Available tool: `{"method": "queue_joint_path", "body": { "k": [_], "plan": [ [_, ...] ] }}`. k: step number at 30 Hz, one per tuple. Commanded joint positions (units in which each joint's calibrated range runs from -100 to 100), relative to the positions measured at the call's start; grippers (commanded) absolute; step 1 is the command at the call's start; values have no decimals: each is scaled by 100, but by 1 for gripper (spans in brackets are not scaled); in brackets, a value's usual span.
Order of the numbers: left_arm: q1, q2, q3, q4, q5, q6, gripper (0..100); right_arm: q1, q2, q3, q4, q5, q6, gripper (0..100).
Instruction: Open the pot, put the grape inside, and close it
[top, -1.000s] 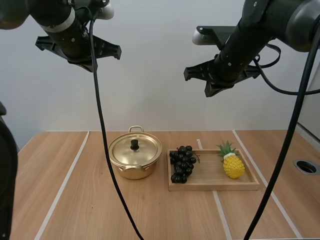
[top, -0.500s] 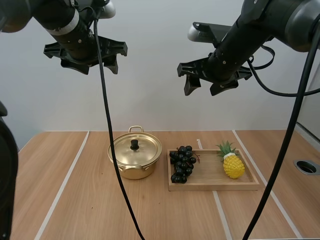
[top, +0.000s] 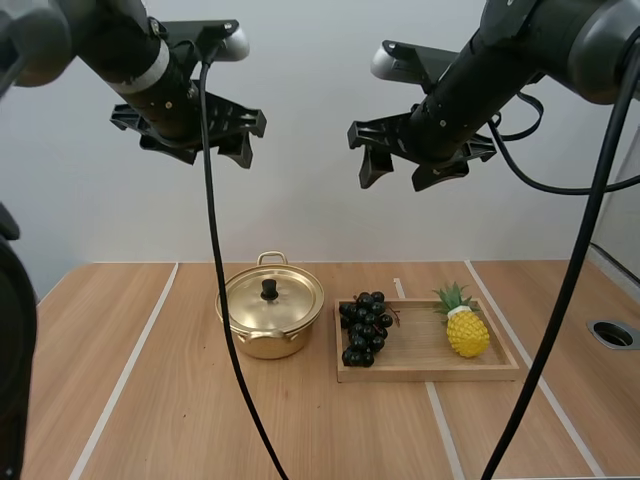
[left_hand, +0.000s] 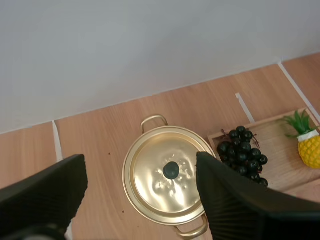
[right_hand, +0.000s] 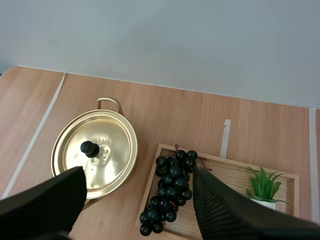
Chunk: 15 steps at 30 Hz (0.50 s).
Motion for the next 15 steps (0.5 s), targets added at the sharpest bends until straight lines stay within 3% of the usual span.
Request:
{"method": "queue_joint_path", "body": {
  "k": [1,6,15],
  "plan": [
    [1,-10,496,-113,0,242,100,2,-98,36,-70,0,-45,100],
    [1,-10,1069,-113,0,648,100,2,-98,36,-223,0,-45,100],
    [1,266,1541,-178,-510,651,100,2,-98,36,-232,0,-45,100]
  ]
}}
